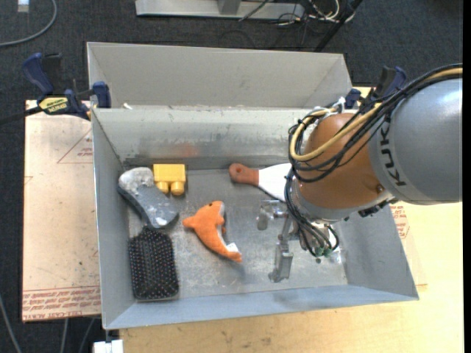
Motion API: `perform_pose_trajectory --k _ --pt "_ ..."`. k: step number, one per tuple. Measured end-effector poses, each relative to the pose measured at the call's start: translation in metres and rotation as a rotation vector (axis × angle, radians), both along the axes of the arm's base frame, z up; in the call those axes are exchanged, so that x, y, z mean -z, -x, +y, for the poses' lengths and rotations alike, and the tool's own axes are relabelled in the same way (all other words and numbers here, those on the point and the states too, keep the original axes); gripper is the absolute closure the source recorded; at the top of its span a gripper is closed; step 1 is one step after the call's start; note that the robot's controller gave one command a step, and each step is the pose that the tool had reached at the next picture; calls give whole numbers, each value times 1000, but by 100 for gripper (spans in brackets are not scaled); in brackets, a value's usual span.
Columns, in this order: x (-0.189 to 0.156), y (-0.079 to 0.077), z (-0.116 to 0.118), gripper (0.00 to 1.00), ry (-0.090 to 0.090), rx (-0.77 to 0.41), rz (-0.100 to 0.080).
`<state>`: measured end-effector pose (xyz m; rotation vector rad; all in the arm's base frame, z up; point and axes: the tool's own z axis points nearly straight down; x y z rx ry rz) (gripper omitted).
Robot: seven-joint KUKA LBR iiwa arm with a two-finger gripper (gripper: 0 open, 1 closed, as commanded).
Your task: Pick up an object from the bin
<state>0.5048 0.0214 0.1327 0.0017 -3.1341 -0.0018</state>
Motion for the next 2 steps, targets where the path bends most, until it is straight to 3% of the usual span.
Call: perform_pose_trajectory --k 1,2 --pt "-4 -2 0 0 0 1 -8" --pt "43 -9 76 0 -1 -15 -5"
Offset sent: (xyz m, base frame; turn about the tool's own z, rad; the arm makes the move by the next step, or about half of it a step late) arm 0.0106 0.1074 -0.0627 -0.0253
